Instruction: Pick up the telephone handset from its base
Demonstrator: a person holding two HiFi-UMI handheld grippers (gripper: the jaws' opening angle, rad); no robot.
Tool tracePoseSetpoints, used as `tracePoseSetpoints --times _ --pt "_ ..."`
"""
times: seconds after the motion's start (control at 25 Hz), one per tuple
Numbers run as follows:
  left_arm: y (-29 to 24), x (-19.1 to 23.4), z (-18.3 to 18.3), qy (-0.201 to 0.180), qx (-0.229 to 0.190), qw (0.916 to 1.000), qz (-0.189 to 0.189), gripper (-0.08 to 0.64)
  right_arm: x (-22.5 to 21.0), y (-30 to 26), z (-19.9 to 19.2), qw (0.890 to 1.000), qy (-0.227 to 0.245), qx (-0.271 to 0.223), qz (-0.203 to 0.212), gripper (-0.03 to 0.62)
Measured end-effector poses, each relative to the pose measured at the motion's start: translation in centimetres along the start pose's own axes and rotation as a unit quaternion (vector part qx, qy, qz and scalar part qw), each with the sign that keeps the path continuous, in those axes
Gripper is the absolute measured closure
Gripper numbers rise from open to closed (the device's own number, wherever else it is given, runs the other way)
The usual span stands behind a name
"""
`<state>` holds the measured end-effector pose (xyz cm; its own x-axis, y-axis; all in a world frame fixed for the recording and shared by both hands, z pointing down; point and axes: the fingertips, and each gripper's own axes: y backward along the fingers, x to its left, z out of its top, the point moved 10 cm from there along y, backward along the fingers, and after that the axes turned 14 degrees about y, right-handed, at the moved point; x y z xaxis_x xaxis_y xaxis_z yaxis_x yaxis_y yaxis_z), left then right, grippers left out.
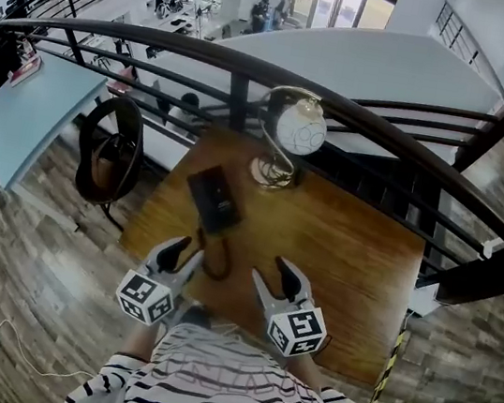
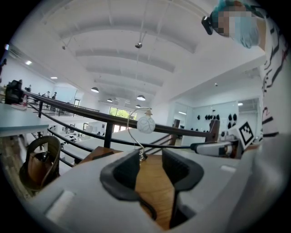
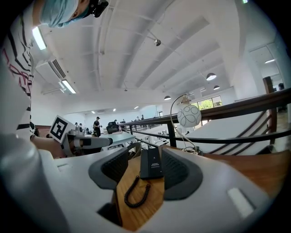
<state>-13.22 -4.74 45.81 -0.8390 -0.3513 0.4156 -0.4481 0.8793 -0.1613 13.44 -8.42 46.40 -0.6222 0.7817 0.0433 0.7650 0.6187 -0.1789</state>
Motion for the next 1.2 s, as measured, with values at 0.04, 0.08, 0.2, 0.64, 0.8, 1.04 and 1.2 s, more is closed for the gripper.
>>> tracePoseSetpoints --times 0.04,0.08,0.2,0.64,0.8,1.04,1.2 --pt "-0.3 0.9 0.5 0.0 0.002 1.0 0.0 0.402 -0.1 -0.9 0.1 1.0 0.0 0.001 -0.001 0.377" --pt "-0.6 1.8 1.0 -0.001 0.003 1.0 0.0 0.402 -0.2 -1.9 0.2 1.0 0.001 0.002 -0.002 0.377" --pt "-1.7 4.6 2.3 0.0 0.008 1.0 0.002 0.402 -0.6 -5.0 0.5 1.0 0.01 0.004 -0.005 0.377" --pt "-7.2 12.9 4.3 0.018 0.021 0.9996 -0.005 0.402 -2.0 -14.2 0.1 0.998 0.052 0.03 0.007 0.377" --pt "-8.9 15.1 3.6 0.033 0.032 0.9989 -0.002 0.402 -2.5 -16.4 -0.8 0.996 0.073 0.047 0.011 0.377" --pt "-11.1 18.9 2.0 0.075 0.056 0.9955 0.01 0.396 -3.6 -20.0 -2.6 0.991 0.103 0.086 0.017 0.381" --pt "-12.6 21.9 0.6 0.113 0.07 0.9909 0.018 0.391 -4.1 -23.1 -4.2 0.986 0.131 0.105 0.021 0.393"
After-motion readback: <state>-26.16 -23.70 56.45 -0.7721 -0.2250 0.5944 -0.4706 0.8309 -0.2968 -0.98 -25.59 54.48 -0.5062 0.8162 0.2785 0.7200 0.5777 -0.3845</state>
